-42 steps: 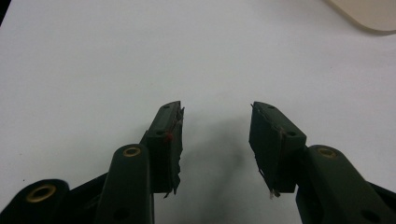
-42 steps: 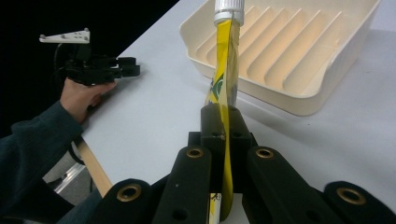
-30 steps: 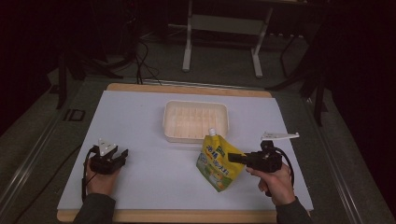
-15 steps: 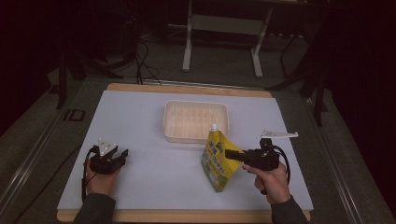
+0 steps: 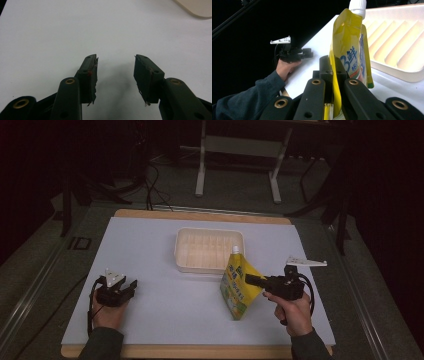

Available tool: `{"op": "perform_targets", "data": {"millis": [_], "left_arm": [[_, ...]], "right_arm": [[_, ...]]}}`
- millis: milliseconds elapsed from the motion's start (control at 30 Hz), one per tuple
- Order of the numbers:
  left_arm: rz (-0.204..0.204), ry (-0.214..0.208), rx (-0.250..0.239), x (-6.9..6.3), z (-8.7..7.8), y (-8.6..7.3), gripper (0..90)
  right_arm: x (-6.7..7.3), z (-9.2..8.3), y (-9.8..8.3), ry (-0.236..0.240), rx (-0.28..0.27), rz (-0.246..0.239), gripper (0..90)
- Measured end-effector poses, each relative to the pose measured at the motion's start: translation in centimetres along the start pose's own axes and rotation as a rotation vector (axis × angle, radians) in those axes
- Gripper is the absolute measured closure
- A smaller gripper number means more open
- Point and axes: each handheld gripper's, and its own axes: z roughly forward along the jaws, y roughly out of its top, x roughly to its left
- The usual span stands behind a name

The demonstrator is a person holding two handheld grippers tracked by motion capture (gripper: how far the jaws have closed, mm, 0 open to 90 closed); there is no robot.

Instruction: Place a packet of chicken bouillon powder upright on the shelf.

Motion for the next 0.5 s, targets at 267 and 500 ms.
{"op": "perform_targets", "data": {"millis": [267, 500], "left_arm": [[0.000, -0.001, -0.001, 0.01, 0.00, 0.00, 52.9], [-0.001, -0.001, 0.000, 0.01, -0.01, 0.00, 52.9]], "right_arm": [[0.13, -0.03, 0.50, -0.013, -0.020, -0.008, 90.0], [0.31, -0.21, 0.87, -0.016, -0.038, -0.015, 90.0]]}}
